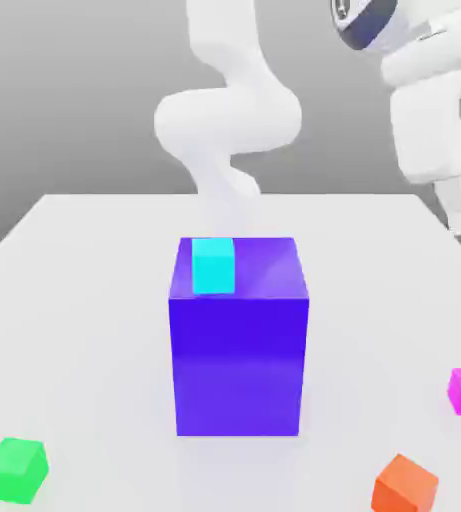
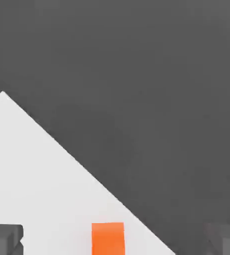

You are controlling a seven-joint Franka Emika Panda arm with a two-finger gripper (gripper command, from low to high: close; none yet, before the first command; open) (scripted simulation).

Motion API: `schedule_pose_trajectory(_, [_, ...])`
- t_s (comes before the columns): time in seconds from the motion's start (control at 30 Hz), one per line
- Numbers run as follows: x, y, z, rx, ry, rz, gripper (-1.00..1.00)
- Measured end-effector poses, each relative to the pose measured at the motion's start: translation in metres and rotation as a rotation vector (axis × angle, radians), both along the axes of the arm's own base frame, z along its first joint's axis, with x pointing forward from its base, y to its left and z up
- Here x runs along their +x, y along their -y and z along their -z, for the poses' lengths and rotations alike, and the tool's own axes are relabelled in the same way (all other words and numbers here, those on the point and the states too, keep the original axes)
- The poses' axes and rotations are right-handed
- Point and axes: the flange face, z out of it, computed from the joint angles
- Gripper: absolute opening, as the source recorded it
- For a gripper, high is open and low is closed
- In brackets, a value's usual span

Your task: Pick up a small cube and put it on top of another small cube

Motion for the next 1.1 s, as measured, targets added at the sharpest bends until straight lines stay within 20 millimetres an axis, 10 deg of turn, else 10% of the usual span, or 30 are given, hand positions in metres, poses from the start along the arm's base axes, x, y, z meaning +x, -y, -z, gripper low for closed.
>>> schedule_pose_trajectory(0.17, [-0.049,-0.072,0.096,-0.106,-0.093,-0.287,0.00])
schedule_pose_trajectory(0.5, [-0.113,-0.105,0.258,-0.242,-0.197,-0.569,0.00])
schedule_pose_trajectory(0.53, [-0.114,-0.104,0.268,-0.242,-0.197,-0.569,-1.00])
schedule_pose_trajectory(0.77, [-0.114,-0.104,0.270,-0.243,-0.198,-0.570,-1.00])
schedule_pose_trajectory(0.93, [-0.112,-0.103,0.218,-0.243,-0.199,-0.565,-1.00])
schedule_pose_trajectory(1.1, [-0.029,-0.016,0.203,-0.213,-0.236,-0.250,-1.00])
